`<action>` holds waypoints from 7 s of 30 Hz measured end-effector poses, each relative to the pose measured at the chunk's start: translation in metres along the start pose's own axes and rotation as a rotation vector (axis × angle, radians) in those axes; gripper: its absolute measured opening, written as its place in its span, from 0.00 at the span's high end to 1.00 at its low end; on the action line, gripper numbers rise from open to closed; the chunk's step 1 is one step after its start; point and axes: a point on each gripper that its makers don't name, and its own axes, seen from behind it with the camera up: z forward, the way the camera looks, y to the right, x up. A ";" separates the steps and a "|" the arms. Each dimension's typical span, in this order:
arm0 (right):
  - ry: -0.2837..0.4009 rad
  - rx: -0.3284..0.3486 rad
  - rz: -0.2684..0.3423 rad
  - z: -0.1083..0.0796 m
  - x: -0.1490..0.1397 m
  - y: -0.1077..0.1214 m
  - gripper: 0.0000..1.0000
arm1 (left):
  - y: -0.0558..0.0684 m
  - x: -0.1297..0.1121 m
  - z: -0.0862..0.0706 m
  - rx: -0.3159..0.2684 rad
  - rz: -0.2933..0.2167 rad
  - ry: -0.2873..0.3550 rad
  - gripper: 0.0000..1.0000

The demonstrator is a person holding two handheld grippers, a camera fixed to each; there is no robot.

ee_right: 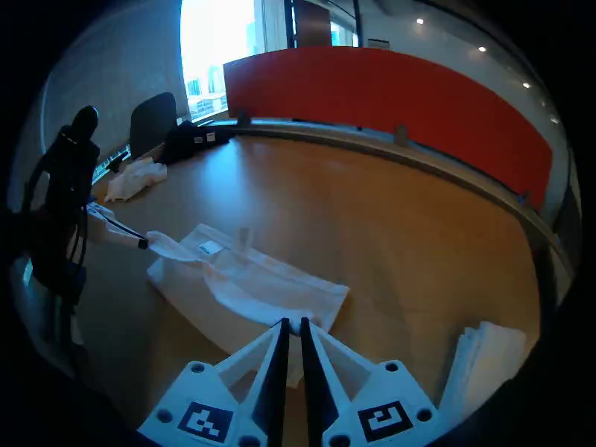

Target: Fold towel

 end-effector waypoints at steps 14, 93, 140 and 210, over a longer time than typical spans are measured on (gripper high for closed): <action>-0.001 -0.063 0.026 0.027 -0.002 0.016 0.85 | -0.018 0.010 0.023 0.055 0.008 0.018 0.87; -0.132 0.025 -0.110 -0.003 -0.080 0.001 0.35 | -0.055 -0.065 -0.049 0.205 -0.073 0.015 0.14; -0.036 0.060 -0.214 -0.006 -0.011 -0.020 0.95 | -0.069 -0.073 -0.073 0.223 -0.072 0.022 0.14; -0.066 0.354 -0.282 0.105 0.030 -0.214 0.31 | -0.072 -0.070 -0.103 0.181 -0.126 0.081 0.15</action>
